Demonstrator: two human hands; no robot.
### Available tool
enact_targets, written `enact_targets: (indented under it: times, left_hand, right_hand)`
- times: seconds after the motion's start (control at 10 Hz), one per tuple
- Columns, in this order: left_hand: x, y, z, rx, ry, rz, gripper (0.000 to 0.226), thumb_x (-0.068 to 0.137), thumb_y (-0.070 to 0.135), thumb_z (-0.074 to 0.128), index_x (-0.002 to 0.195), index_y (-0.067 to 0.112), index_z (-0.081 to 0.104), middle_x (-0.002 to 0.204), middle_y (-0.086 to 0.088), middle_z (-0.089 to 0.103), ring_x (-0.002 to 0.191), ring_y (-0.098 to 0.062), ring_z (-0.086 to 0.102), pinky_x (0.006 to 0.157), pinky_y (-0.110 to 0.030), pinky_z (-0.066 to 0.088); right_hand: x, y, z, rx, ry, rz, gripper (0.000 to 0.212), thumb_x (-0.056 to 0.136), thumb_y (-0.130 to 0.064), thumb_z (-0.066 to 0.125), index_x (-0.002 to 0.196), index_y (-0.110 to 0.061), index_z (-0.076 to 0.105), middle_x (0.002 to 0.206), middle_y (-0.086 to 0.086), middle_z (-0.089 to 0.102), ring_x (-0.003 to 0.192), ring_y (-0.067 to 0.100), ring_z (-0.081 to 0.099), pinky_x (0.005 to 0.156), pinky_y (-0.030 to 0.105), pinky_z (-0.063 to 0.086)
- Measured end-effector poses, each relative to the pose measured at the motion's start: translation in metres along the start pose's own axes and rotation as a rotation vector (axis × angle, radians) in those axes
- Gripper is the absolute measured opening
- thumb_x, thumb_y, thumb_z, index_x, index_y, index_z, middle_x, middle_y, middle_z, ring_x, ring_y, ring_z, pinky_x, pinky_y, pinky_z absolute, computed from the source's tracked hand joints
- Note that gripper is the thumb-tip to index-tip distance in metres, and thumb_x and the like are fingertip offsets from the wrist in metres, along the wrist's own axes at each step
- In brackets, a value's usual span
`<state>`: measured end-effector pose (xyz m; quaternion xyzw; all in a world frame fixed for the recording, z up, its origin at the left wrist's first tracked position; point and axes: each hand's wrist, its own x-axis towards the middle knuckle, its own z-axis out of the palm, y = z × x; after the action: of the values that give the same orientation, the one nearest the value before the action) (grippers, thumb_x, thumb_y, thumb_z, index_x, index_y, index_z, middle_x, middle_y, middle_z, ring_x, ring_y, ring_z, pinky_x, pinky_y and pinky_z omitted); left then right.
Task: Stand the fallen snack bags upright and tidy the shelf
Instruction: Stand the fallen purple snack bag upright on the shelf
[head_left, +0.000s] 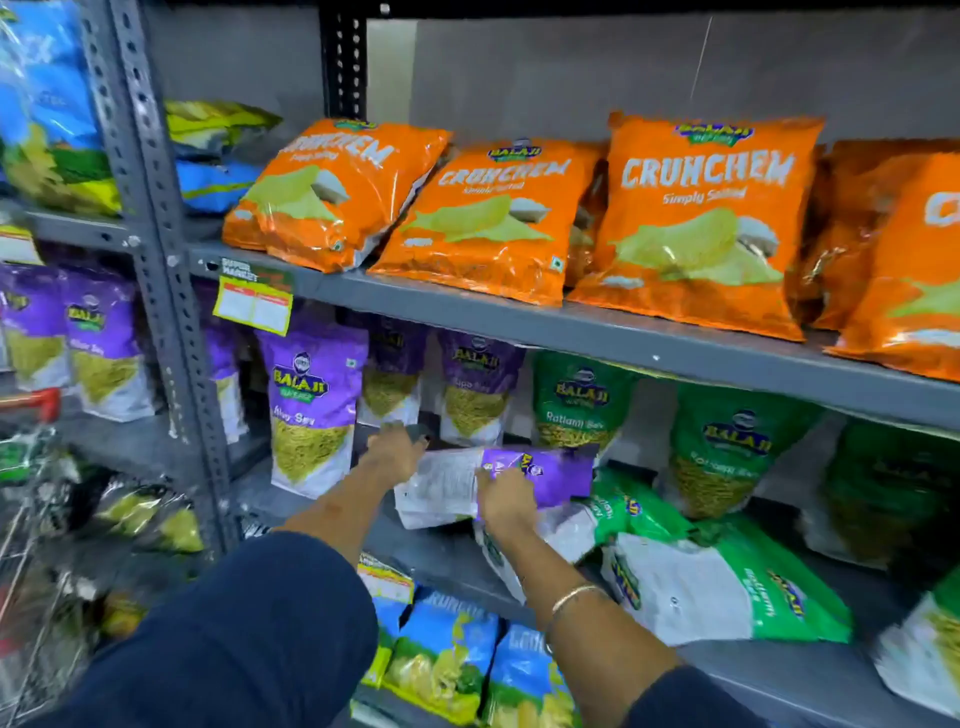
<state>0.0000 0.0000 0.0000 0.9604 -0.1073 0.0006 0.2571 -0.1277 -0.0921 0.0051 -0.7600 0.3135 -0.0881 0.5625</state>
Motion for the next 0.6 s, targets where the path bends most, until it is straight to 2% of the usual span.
enact_targets:
  times: [0.1,0.2,0.3,0.4,0.5,0.6]
  left_hand:
    - [0.022,-0.005,0.009,-0.041,-0.212,0.011,0.044,0.096,0.027,0.038,0.128,-0.001,0.046,0.135,-0.023,0.049,0.122,-0.037,0.05,0.098,-0.041,0.041]
    - [0.054,-0.004,0.021,-0.049,-0.413,0.103,0.047,0.095,0.034,0.04,0.125,-0.002,0.048,0.13,-0.02,0.053,0.118,-0.033,0.053,0.089,-0.039,0.043]
    - [0.071,-0.003,0.027,-0.121,-0.539,0.173,0.044,0.092,0.039,0.045,0.117,0.004,0.053,0.118,-0.013,0.057,0.108,-0.027,0.057,0.084,-0.033,0.046]
    - [0.093,0.0,0.038,-0.171,-0.686,0.232,0.057,0.089,0.034,0.053,0.135,0.003,0.04,0.139,-0.013,0.046,0.126,-0.025,0.047,0.1,-0.029,0.04]
    - [0.104,0.003,0.041,-0.215,-0.775,0.248,0.075,0.084,0.038,0.06,0.145,0.008,0.028,0.152,-0.009,0.031,0.138,-0.024,0.034,0.114,-0.033,0.031]
    - [0.119,0.002,0.043,-0.141,-0.821,0.25,0.097,0.064,0.055,0.069,0.145,0.019,0.029,0.154,-0.002,0.029,0.139,-0.021,0.031,0.116,-0.036,0.029]
  right_hand:
    - [0.024,0.009,0.026,0.195,0.051,0.155,0.024,0.092,-0.035,0.05,0.088,-0.012,0.059,0.115,0.02,0.063,0.101,0.032,0.062,0.084,0.041,0.052]
    - [0.042,0.007,0.051,0.453,0.004,0.324,0.029,0.088,-0.04,0.052,0.099,-0.014,0.058,0.134,0.017,0.055,0.121,0.031,0.055,0.099,0.04,0.047]
    - [0.043,0.003,0.059,0.482,0.085,0.431,0.056,0.089,-0.044,0.05,0.131,-0.008,0.046,0.142,0.015,0.048,0.131,0.028,0.047,0.106,0.035,0.04]
    - [0.039,0.002,0.065,0.585,0.216,0.514,0.067,0.087,-0.046,0.053,0.137,-0.003,0.038,0.145,0.016,0.044,0.134,0.03,0.043,0.109,0.039,0.036]
    - [0.045,0.004,0.072,0.606,0.244,0.518,0.066,0.085,-0.044,0.057,0.133,-0.001,0.042,0.14,0.019,0.048,0.131,0.032,0.046,0.108,0.042,0.038]
    - [0.051,0.002,0.072,0.638,0.274,0.497,0.065,0.081,-0.044,0.062,0.129,-0.003,0.046,0.136,0.017,0.053,0.126,0.03,0.051,0.104,0.04,0.041]
